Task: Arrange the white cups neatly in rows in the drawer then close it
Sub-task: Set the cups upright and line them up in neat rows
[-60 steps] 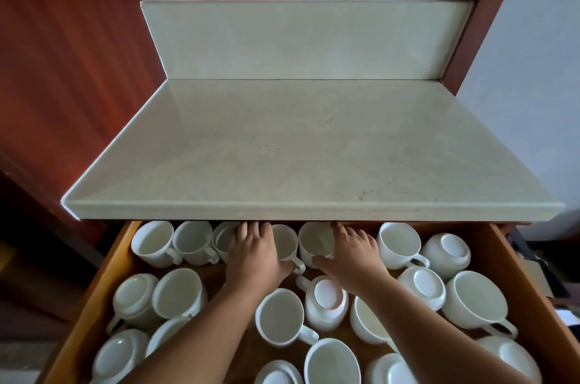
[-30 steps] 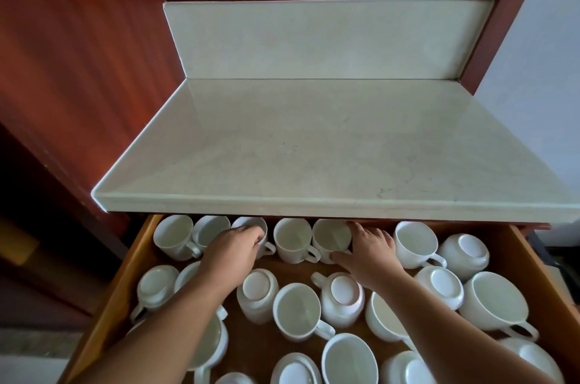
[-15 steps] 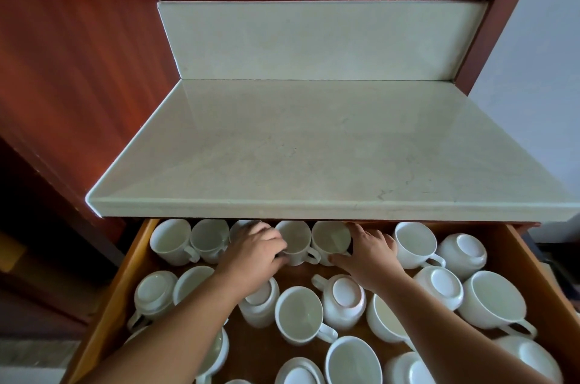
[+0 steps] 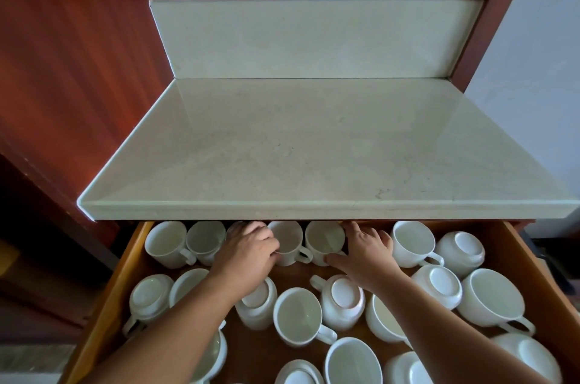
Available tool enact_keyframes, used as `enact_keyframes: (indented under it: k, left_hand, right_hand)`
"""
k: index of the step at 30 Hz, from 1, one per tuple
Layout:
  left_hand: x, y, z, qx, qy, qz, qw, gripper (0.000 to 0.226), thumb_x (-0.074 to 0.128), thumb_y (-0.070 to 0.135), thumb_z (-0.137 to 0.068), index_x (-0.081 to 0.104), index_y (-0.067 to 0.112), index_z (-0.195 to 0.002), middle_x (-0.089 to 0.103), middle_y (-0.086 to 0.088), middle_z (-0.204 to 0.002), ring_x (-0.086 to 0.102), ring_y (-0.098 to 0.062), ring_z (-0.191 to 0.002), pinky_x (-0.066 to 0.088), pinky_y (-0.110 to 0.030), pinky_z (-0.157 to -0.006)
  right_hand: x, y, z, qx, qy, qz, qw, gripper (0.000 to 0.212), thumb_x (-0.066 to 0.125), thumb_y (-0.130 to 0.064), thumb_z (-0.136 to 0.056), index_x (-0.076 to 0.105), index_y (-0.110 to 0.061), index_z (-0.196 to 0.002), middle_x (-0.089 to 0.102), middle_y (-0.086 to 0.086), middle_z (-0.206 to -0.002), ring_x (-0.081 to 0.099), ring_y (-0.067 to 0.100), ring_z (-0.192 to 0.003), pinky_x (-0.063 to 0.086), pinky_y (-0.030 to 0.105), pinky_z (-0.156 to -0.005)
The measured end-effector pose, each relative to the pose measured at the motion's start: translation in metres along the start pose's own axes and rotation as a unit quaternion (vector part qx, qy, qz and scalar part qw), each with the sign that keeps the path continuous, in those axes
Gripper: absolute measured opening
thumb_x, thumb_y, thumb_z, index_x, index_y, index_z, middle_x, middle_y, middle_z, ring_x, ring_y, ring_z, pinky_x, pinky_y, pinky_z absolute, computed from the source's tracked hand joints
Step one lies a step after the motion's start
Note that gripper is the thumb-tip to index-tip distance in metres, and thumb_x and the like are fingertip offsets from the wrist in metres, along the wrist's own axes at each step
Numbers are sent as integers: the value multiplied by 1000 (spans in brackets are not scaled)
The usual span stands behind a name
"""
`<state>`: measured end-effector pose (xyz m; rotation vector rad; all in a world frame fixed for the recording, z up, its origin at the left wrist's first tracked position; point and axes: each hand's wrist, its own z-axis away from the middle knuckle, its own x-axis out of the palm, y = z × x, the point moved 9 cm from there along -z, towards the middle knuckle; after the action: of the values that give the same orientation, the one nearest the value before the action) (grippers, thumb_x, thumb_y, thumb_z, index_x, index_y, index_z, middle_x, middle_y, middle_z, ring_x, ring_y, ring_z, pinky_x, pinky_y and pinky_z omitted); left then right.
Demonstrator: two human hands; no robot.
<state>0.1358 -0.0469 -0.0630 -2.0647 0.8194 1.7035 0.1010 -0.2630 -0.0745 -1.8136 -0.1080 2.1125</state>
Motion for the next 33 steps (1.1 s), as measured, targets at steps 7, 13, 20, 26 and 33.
enact_keyframes:
  k: [7,13,20,26,33]
  left_hand:
    - [-4,0,-1,-7,-7,-3,1000,10,79,31,-79,73,23,-77,67,9,-88,61,-22,-102,52,-45,-91]
    - [-15,4,1,-42,5,43,998,32,78,30,-81,74,21,-112,73,4,-113,66,-23,-109,52,-42,-98]
    - [-29,52,-22,7,30,200,979,27,53,39,-88,72,26,-103,69,9,-106,65,-18,-96,54,-33,-82]
    - [-9,107,-52,60,-25,241,968,24,60,36,-87,70,25,-106,67,7,-110,63,-17,-103,51,-32,-86]
    - [20,154,-77,5,-111,180,977,47,69,43,-86,58,27,-129,56,6,-131,57,-21,-120,48,-37,-97]
  right_hand:
    - [1,-8,0,-16,-8,28,999,84,52,-70,-86,29,-23,-152,58,-5,-137,39,24,-134,18,46,-115]
    - [-6,2,6,-22,-13,21,999,92,58,-66,-81,23,-27,-157,46,-5,-152,27,26,-146,14,45,-121]
    - [-60,65,33,38,16,8,999,54,60,-44,-91,53,-27,-142,53,-1,-147,38,23,-139,33,35,-112]
    - [-86,105,78,104,63,-6,993,47,60,-39,-93,58,-26,-138,58,-3,-138,46,20,-132,40,38,-107]
    - [-97,136,87,108,58,-4,992,31,58,-37,-91,68,-23,-116,66,-3,-116,55,20,-110,49,38,-93]
